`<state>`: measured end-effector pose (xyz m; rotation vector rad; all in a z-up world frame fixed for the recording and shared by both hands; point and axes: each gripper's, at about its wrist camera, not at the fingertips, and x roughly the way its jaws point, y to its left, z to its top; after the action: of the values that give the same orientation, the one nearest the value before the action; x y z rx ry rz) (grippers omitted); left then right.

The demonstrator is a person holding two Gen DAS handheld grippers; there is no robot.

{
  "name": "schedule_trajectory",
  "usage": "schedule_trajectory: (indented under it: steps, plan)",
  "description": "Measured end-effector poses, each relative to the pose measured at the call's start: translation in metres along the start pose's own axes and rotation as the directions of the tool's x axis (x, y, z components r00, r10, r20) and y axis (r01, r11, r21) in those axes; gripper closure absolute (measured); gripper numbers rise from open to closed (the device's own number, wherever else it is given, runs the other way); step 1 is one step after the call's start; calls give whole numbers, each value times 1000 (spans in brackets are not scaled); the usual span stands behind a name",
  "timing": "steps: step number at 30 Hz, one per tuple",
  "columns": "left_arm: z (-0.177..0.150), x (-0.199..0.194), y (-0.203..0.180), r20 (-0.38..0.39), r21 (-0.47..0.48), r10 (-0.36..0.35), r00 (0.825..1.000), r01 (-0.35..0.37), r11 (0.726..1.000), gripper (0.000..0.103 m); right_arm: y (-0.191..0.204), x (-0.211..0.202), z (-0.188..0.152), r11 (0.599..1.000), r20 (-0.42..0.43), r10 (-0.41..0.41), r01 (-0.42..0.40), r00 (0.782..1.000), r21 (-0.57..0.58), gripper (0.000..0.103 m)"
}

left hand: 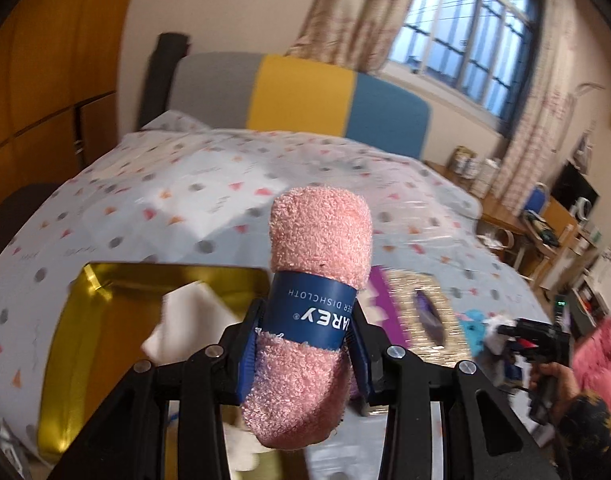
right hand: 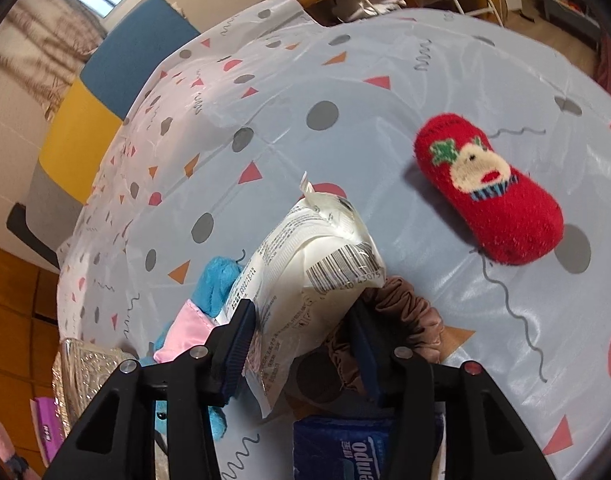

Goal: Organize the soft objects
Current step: 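Carry the pink towel roll into the gold tray and open the left tool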

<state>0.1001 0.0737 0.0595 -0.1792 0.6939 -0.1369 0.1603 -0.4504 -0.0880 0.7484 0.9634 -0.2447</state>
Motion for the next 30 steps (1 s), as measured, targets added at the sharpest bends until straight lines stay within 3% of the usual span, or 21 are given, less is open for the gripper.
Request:
schedule_trajectory:
  steps: [7,17,18,21,26,30]
  plan:
    - [-16,13,57,-35,-58,152,988,-154,986,63,10,-3,-1,997,22,-27,29,999,-66,57]
    - [-38,36,137,-129,-162,305,944,-324,932,61,22,-8,-2,990,55,-38,45,998,-133,59]
    - [-39,36,142,-132,-174,313,941,-333,927,59,23,-9,-2,989,59,-36,44,998,-140,60]
    - [-41,36,152,-136,-182,342,930,-363,914,38,29,-12,-3,986,78,-17,30,997,-165,61]
    - [-42,26,145,-109,-178,356,928,-371,912,29,33,-13,-3,983,74,11,2,997,-181,63]
    - [-43,19,128,-84,-142,335,938,-344,928,23,32,-13,-2,985,64,23,-12,998,-171,63]
